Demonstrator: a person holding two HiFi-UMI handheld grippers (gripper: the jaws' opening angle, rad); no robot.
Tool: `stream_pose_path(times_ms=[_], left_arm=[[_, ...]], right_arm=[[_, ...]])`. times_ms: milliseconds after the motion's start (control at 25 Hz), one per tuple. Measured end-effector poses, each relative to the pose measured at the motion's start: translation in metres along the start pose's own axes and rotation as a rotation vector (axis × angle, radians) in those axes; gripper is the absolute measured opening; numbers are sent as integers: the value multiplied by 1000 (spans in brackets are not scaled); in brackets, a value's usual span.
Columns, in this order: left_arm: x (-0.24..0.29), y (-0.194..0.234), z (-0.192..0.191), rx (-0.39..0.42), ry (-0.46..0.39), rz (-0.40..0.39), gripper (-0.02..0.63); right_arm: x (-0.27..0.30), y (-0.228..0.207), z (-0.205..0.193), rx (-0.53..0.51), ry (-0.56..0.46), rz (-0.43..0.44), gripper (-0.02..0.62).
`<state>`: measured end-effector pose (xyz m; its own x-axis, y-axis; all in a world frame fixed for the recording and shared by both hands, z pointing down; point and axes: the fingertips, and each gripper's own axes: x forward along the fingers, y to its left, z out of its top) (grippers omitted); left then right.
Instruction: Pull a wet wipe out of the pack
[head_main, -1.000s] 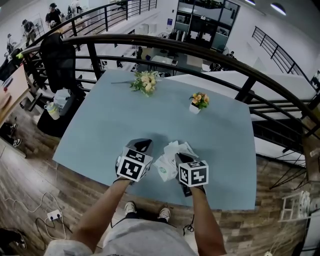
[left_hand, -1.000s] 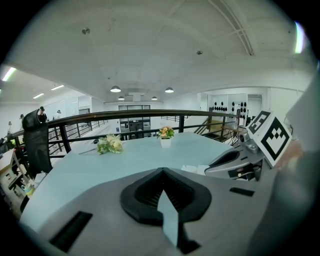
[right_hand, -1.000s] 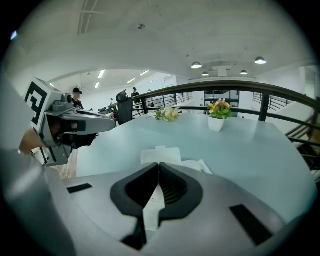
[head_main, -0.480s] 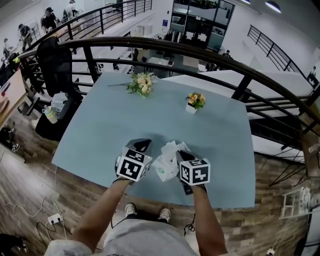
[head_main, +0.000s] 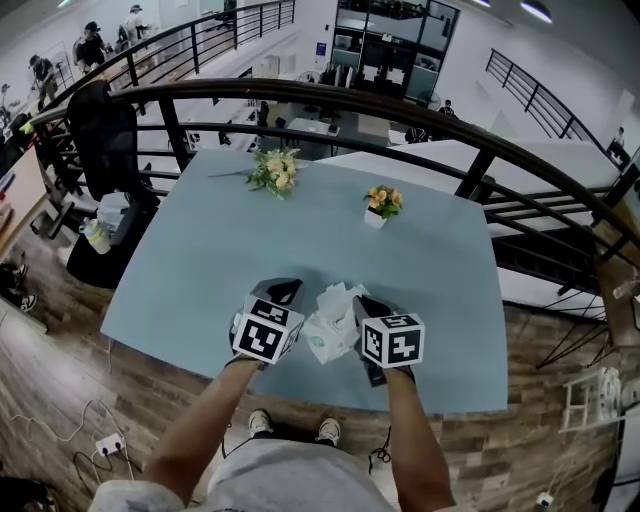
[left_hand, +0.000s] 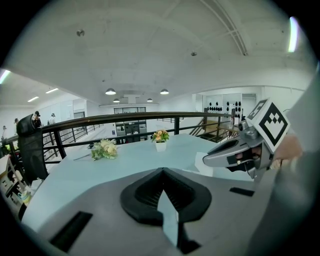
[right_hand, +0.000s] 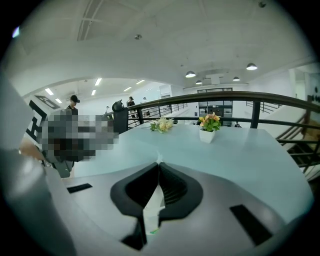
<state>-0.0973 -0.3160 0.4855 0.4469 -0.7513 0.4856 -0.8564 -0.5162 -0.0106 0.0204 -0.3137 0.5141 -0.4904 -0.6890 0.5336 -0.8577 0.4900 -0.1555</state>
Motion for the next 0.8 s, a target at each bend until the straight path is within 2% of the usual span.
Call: stream_pose_path(times_ms=[800], left_arm=[[4, -7, 8, 11, -13, -13, -5]], right_arm=[[-20, -14, 24, -7, -74, -42, 9]])
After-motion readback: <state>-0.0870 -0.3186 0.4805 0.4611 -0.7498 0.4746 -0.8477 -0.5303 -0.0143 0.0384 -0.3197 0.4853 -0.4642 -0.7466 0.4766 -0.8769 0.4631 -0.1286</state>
